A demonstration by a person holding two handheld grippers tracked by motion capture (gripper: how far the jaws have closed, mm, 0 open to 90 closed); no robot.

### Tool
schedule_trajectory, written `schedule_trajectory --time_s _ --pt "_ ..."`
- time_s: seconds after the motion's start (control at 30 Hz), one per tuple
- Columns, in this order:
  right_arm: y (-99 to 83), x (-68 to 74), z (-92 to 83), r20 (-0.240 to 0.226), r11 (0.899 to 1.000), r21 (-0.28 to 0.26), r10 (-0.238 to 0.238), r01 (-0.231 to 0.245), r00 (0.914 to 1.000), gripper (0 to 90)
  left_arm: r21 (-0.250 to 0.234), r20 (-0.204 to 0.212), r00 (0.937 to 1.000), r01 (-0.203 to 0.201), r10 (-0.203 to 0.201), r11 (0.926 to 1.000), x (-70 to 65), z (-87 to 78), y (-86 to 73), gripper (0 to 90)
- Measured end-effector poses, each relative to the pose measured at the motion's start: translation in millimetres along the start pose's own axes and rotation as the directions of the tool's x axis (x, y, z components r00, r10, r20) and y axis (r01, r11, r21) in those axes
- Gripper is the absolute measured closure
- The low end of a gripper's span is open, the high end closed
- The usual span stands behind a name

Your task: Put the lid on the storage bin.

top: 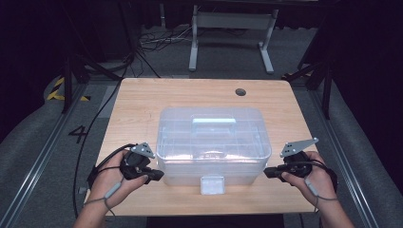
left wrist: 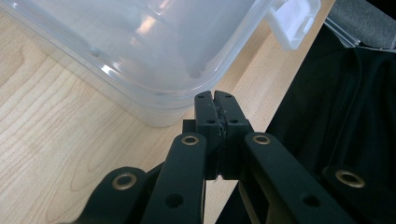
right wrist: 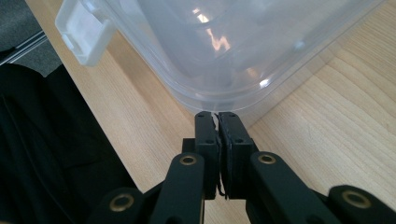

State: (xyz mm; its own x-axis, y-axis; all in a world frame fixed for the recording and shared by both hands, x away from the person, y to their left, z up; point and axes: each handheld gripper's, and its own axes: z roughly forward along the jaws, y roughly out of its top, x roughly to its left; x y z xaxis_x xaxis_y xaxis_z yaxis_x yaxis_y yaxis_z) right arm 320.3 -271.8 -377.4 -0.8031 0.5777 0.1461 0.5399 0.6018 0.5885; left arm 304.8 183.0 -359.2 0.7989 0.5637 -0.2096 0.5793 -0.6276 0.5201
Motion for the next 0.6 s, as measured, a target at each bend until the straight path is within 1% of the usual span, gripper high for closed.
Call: schedule_trajectory --time_s 0.17,0.27,0.33,0.37,0.4,0.43,0.47,0.5,0.6 --pt "-0.8 0.1 -5.2 -0.023 1.0 -0.004 0.001 -0.001 0.9997 86.5 -0.014 0.0 1.0 0.004 -0.004 0.9999 0.8 -3.4 -1.3 88.8" --pt "-1.2 0.0 -8.8 -0.022 1.0 -0.003 -0.001 0.001 0.9997 86.2 -0.027 0.0 0.9999 0.012 -0.012 0.9996 1.7 -5.9 -3.1 87.9" --pt "-1.6 -2.2 -13.4 -0.021 1.0 -0.015 0.002 -0.002 0.9998 85.0 -0.053 -0.003 0.9999 0.015 -0.015 0.9985 2.8 -10.4 -5.6 86.4" --pt "-1.5 -4.9 -16.7 -0.017 1.0 -0.029 0.006 -0.006 0.9998 83.7 -0.097 -0.004 0.9996 0.029 -0.03 0.9948 4.1 -16.3 -8.8 82.2" --pt "-1.5 -4.9 -16.7 -0.017 1.0 -0.029 0.006 -0.006 0.9998 83.7 -0.097 -0.004 0.9996 0.029 -0.03 0.9948 4.1 -16.3 -8.8 82.1" --pt "-1.2 -7.7 -20.0 -0.016 0.999 -0.047 0.012 -0.013 0.9998 81.8 -0.111 -0.011 0.9993 0.035 -0.037 0.9932 5.3 -19.6 -10.6 81.7" --pt "-1.2 -7.7 -20.0 -0.016 0.999 -0.047 0.012 -0.013 0.9998 81.8 -0.123 -0.021 0.9988 0.04 -0.043 0.9916 6.9 -22.5 -12.7 81.7" --pt "-1.0 -9.3 -21.9 -0.015 0.998 -0.055 0.016 -0.017 0.9998 81.3 -0.147 -0.03 0.998 0.05 -0.055 0.9879 9.1 -25.3 -15.3 80.3" --pt "-0.2 -13.2 -27.0 -0.01 0.996 -0.083 0.023 -0.024 0.9997 79.1 -0.18 -0.041 0.9951 0.081 -0.09 0.9803 14.3 -29.9 -21.7 77.1"
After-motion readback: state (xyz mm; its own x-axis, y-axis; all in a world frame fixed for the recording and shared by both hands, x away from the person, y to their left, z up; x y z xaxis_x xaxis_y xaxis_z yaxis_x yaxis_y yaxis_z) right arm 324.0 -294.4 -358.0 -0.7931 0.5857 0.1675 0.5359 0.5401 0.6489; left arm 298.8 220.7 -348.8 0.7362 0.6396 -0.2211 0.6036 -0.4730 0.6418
